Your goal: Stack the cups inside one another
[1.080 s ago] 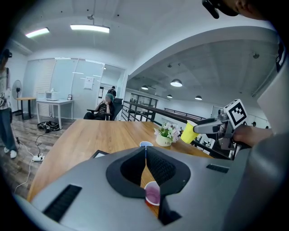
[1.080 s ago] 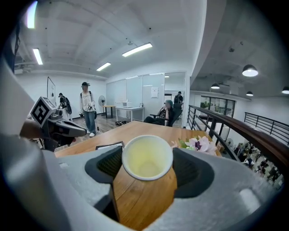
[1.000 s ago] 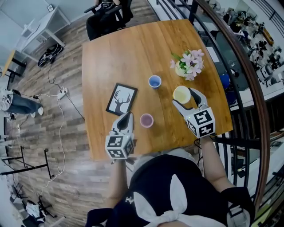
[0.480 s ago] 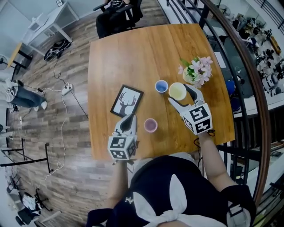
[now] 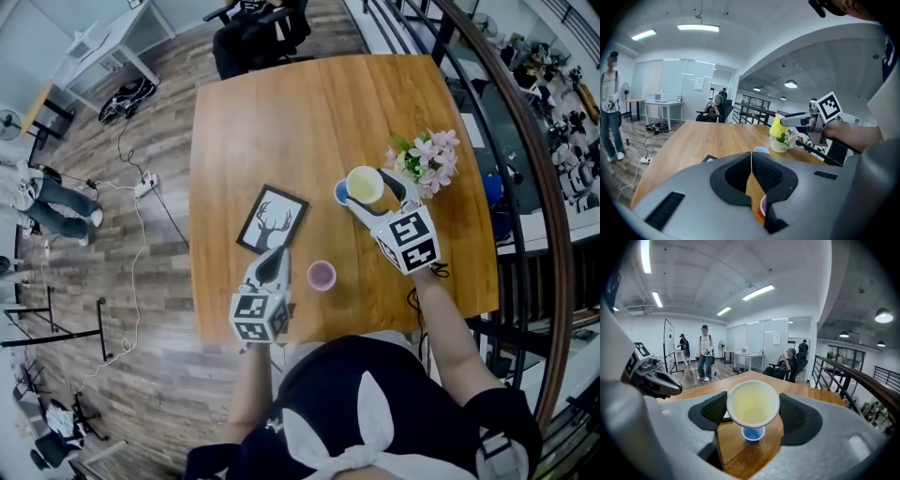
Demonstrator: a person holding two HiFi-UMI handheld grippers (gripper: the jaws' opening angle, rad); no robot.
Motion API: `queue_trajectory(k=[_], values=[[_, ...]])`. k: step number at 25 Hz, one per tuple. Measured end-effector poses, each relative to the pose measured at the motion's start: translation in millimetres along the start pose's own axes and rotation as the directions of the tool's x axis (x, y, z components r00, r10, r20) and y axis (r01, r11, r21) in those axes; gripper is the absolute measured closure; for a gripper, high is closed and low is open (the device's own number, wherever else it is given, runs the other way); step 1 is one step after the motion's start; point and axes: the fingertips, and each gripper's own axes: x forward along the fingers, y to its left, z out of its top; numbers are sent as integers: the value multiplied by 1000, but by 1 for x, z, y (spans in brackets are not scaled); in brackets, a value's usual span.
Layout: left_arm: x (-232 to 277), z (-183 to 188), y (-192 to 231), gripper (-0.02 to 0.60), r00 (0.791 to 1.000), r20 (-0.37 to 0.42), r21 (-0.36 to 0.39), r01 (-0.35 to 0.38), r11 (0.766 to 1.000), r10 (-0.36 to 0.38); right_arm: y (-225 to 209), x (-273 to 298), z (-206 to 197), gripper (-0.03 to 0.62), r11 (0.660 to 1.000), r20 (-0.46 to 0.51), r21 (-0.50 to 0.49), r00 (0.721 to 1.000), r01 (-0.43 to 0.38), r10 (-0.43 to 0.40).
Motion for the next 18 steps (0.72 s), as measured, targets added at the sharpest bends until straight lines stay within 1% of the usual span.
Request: queue_trajectory(k=[3, 9, 18], values=[[4, 0, 3, 558, 1000, -5, -15, -6, 1000, 6, -4, 10, 2, 250, 1000, 1, 4, 1000, -5, 5], [14, 7, 10, 558, 1000, 2, -45, -29, 999, 29, -8, 27, -9, 249, 1000, -32, 19, 999, -23, 23], [28, -6, 11, 558, 999, -25, -62, -22, 998, 20, -7, 51, -36, 249, 997, -92, 38, 993, -71, 74]])
